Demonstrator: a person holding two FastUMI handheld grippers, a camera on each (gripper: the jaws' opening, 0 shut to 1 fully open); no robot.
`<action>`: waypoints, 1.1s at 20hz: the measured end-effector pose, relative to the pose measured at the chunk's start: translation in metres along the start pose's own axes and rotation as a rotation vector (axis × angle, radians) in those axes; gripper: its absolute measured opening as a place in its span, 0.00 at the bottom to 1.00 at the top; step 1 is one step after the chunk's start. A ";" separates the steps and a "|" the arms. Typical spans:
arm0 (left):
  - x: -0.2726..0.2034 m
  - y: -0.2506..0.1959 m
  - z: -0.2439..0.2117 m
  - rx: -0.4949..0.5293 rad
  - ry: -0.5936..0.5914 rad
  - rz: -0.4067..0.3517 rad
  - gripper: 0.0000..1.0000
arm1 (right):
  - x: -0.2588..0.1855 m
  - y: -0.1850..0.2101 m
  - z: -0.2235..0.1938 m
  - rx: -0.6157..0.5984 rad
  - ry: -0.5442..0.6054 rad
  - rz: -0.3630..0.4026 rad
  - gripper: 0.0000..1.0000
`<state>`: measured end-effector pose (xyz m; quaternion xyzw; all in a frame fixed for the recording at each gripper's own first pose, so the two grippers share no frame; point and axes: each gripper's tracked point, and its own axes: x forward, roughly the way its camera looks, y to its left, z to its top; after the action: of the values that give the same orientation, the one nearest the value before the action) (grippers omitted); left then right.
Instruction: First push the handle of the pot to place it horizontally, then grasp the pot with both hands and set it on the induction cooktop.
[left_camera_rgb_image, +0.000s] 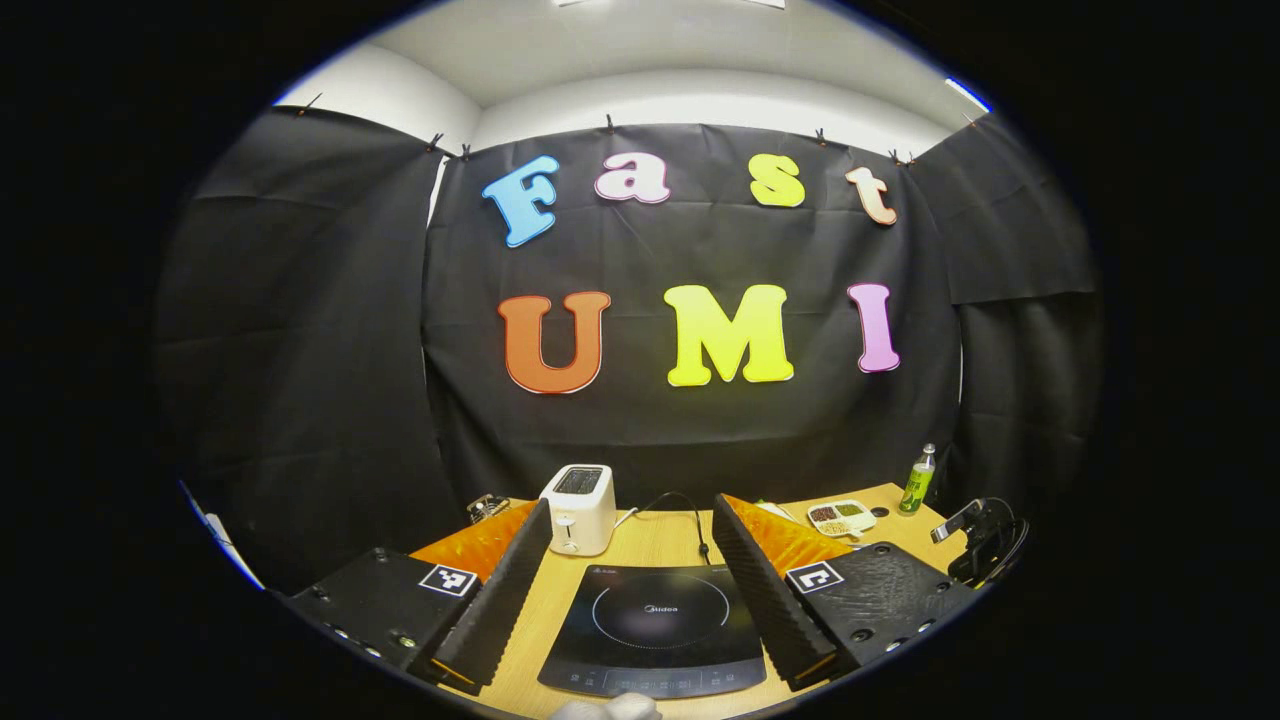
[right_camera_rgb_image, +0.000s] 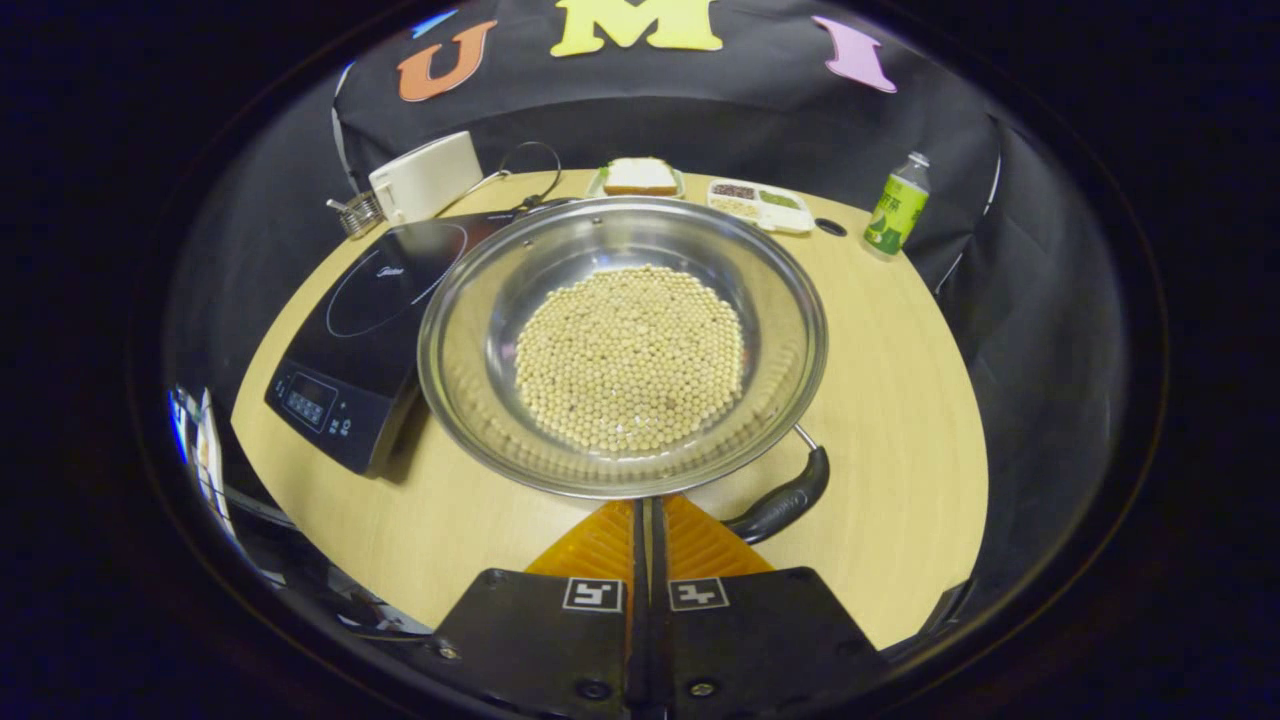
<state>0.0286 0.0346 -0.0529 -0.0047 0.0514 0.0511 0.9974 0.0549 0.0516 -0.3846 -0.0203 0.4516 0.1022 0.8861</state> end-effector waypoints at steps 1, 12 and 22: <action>0.001 -0.002 0.000 0.001 0.001 0.001 0.96 | 0.001 -0.006 0.001 0.001 0.002 -0.006 0.00; 0.011 -0.019 -0.001 0.013 0.019 0.019 0.96 | 0.011 -0.066 0.014 -0.018 0.015 -0.057 0.04; 0.012 -0.036 -0.005 0.041 0.044 0.072 0.96 | 0.026 -0.118 0.041 -0.056 0.002 -0.082 0.00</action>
<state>0.0441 -0.0001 -0.0588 0.0164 0.0745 0.0856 0.9934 0.1260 -0.0541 -0.3882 -0.0637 0.4482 0.0785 0.8882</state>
